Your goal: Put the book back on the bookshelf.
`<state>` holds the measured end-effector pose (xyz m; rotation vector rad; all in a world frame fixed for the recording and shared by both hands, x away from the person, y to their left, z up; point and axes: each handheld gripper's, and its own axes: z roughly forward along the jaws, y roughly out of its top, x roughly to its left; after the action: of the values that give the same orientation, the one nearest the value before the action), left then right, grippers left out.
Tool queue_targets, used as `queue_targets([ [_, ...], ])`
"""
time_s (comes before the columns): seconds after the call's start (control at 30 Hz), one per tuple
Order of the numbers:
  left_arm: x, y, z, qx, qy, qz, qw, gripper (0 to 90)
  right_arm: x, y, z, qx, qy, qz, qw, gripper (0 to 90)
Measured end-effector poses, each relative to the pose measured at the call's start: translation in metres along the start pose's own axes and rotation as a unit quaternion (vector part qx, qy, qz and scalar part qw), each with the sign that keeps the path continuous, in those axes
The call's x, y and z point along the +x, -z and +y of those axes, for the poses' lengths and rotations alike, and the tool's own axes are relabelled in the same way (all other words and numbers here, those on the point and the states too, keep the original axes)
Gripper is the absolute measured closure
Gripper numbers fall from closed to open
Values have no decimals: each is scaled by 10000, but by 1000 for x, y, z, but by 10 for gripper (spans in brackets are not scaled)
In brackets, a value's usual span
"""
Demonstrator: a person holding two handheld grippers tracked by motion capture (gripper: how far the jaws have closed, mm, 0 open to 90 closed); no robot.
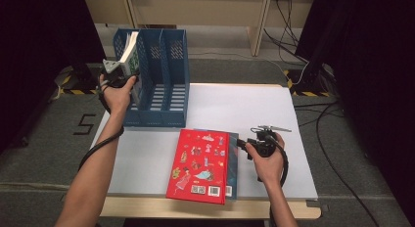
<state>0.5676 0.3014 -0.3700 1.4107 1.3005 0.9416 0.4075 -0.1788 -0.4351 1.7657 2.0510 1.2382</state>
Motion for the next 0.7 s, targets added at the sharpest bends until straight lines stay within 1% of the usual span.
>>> queue_targets([
  [0.1,0,3,-1,26,17,-26,10000,386,1,0,0,10,2,8,10000,491],
  [0.17,0,6,-2,18,21,-6,10000,380,1,1,1,3,-12,-4,10000,491],
  [0.3,0,13,-6,69,34,-74,9999,371,0,2,1,4,-45,-29,10000,491],
  [0.37,0,18,-10,103,113,-109,9998,368,0,3,1,-6,-26,-40,10000,491],
  [0.43,-1,23,-13,109,41,-114,9999,366,1,4,2,-31,0,-52,10000,491],
  [0.53,2,32,-16,109,77,-121,9998,365,3,4,3,-27,-18,-47,10000,491],
  [0.7,2,44,-19,147,-13,-118,9998,364,4,4,4,-31,-16,-51,10000,491],
])
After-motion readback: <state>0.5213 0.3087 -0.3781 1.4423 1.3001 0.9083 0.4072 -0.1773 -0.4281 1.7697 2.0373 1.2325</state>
